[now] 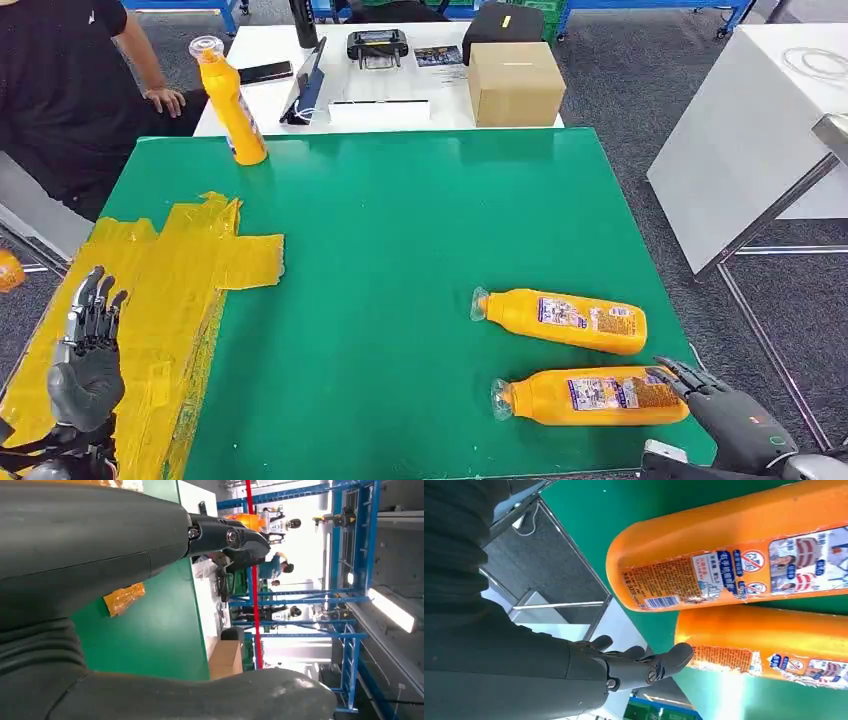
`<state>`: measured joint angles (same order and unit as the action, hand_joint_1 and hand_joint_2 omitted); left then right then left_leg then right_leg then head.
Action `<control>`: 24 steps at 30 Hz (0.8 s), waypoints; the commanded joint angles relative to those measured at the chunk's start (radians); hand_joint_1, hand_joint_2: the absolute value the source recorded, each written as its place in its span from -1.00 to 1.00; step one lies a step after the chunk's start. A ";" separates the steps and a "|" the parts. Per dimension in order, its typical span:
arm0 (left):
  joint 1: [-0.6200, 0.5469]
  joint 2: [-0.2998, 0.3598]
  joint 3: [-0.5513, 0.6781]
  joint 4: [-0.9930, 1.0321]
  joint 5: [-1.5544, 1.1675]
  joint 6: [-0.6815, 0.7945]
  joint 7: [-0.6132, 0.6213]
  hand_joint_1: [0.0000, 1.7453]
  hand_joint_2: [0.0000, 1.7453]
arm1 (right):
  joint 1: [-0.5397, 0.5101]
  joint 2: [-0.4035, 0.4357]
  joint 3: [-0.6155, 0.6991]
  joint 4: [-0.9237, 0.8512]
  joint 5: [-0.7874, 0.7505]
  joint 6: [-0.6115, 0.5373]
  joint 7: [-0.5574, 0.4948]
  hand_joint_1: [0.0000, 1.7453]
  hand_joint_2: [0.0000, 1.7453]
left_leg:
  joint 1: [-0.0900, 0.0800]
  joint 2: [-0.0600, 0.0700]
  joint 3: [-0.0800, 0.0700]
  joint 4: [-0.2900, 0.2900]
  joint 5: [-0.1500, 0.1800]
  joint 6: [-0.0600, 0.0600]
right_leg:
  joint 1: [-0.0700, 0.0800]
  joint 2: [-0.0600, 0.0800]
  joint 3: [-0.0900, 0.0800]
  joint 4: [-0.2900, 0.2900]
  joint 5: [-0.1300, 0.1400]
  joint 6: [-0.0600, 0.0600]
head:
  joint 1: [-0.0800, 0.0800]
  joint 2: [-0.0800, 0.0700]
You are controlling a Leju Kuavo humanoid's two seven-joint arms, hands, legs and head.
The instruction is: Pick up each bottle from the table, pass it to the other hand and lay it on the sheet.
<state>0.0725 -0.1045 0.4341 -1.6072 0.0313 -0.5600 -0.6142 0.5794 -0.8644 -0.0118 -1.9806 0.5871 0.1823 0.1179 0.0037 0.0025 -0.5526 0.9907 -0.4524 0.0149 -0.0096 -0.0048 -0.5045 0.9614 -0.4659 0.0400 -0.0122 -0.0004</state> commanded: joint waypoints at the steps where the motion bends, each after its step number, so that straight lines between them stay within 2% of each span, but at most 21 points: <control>1: -0.033 0.015 -0.016 0.065 0.003 -0.001 0.002 -1.00 -1.00 | -0.025 0.018 0.007 0.046 -0.004 0.008 0.001 -1.00 1.00 | 0.001 -0.002 0.001 -0.001 0.000 0.000 | 0.001 -0.001 0.002 -0.002 0.000 -0.001 | 0.000 0.000; 6: -0.033 0.015 -0.016 0.065 0.003 -0.001 0.002 -1.00 -1.00 | -0.025 0.018 0.007 0.046 -0.004 0.008 0.001 -1.00 1.00 | 0.000 -0.001 0.001 -0.001 0.000 0.000 | 0.001 -0.001 0.002 -0.002 0.000 -0.001 | 0.000 0.000; 15: -0.051 0.019 -0.025 0.085 0.014 -0.012 0.009 -1.00 -1.00 | -0.205 0.017 0.115 0.158 0.021 0.066 -0.008 -1.00 1.00 | 0.001 0.000 0.002 -0.002 0.001 0.000 | 0.001 0.001 0.003 -0.003 0.001 -0.001 | 0.000 0.000; 24: -0.061 0.021 -0.030 0.103 0.024 -0.021 0.012 -1.00 -1.00 | -0.332 0.041 0.215 0.247 0.057 0.107 -0.028 -1.00 1.00 | 0.002 0.001 0.003 -0.002 0.001 -0.001 | 0.002 0.001 0.004 -0.004 0.002 -0.001 | 0.000 0.000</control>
<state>0.0518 -0.1041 0.4253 -1.5816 0.0469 -0.5760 -0.6104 0.3887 -0.8721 0.0663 -1.8705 0.6290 0.2693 0.1023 0.0038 0.0029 -0.5525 0.9907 -0.4521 0.0149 -0.0096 -0.0042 -0.5042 0.9615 -0.4657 0.0401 -0.0122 -0.0004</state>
